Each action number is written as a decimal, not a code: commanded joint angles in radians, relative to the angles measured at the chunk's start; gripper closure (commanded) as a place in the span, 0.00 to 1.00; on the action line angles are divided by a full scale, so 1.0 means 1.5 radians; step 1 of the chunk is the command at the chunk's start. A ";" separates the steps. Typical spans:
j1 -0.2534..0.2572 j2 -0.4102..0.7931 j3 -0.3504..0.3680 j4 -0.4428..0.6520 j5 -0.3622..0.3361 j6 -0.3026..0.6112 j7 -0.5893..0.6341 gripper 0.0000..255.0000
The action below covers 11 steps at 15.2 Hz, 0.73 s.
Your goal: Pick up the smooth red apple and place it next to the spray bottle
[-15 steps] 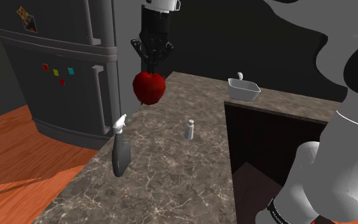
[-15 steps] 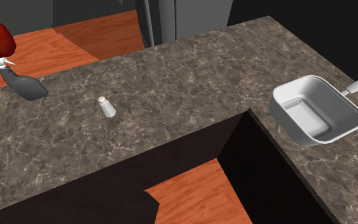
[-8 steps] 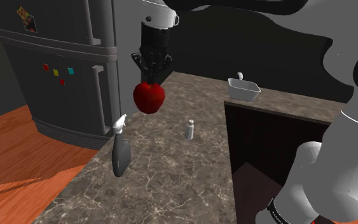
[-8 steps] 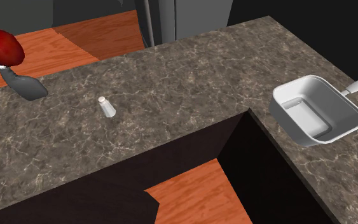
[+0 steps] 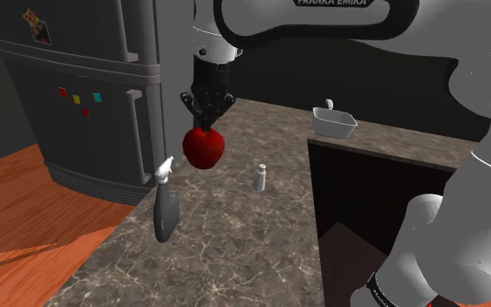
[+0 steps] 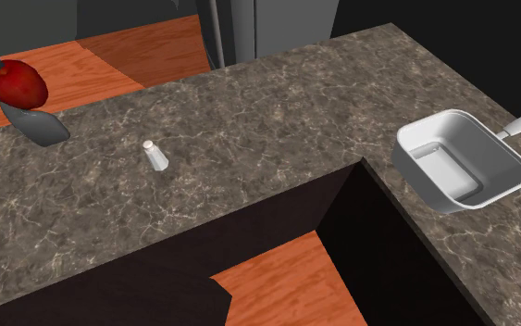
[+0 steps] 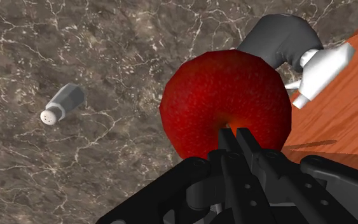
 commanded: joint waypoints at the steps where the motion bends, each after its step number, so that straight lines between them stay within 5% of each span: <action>1: -0.001 -0.004 -0.001 -0.022 0.000 0.018 0.000 1.00; 11: -0.001 -0.007 -0.001 -0.115 -0.001 0.109 0.006 1.00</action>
